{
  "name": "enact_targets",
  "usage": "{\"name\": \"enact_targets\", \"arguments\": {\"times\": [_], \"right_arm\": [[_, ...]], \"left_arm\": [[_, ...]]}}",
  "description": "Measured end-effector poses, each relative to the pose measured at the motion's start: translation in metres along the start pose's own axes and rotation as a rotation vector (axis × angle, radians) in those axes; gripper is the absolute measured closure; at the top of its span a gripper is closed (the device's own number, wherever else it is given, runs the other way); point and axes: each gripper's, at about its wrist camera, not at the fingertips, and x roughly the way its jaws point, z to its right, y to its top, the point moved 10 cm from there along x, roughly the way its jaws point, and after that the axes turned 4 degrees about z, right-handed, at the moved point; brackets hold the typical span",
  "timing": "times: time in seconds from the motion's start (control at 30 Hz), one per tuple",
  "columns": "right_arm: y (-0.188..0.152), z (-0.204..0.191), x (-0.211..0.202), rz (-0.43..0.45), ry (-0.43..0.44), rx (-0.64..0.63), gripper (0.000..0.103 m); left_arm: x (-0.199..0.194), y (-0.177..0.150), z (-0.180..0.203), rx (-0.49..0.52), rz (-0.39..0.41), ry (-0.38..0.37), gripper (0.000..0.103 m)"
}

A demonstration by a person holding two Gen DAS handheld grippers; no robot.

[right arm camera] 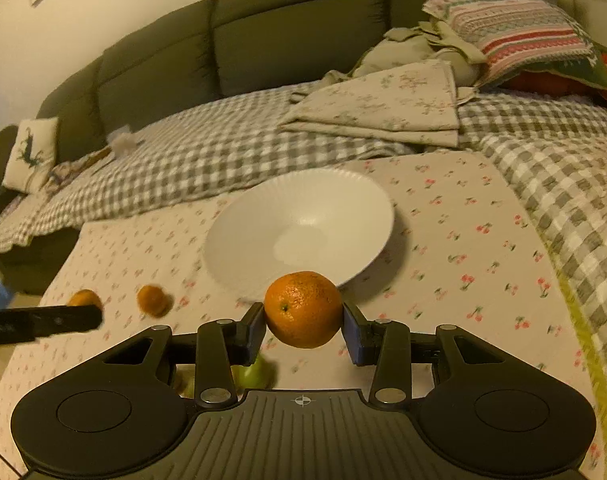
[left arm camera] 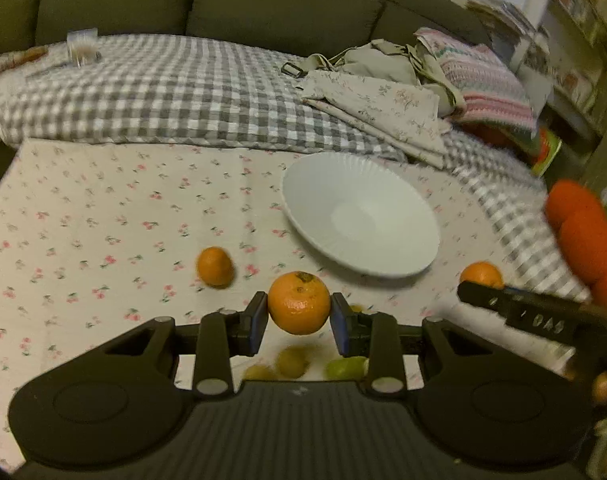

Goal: Organize fruits
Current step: 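Carry both oranges into the white bowl and open both tools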

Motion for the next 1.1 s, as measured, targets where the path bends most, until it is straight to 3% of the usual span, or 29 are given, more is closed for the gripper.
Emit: {"name": "enact_targets", "arguments": {"times": [0.1, 0.27, 0.43, 0.77, 1.1], "right_arm": [[0.012, 0.01, 0.014, 0.014, -0.021, -0.005, 0.063], [0.017, 0.012, 0.042, 0.004, -0.034, -0.035, 0.063], [0.023, 0.009, 0.062, 0.011, -0.047, -0.11, 0.063], [0.018, 0.008, 0.105, -0.032, -0.059, -0.204, 0.063], [0.016, 0.003, 0.114, -0.027, -0.055, -0.237, 0.062]], "left_arm": [[0.013, 0.017, 0.011, 0.074, 0.07, 0.046, 0.071], [0.062, 0.017, 0.034, 0.141, 0.071, 0.026, 0.071], [0.096, 0.029, 0.047, 0.22, 0.126, 0.033, 0.071], [0.142, 0.025, 0.058, 0.326, 0.107, 0.029, 0.071], [0.157, 0.019, 0.055, 0.367, 0.09, 0.04, 0.069]]}}
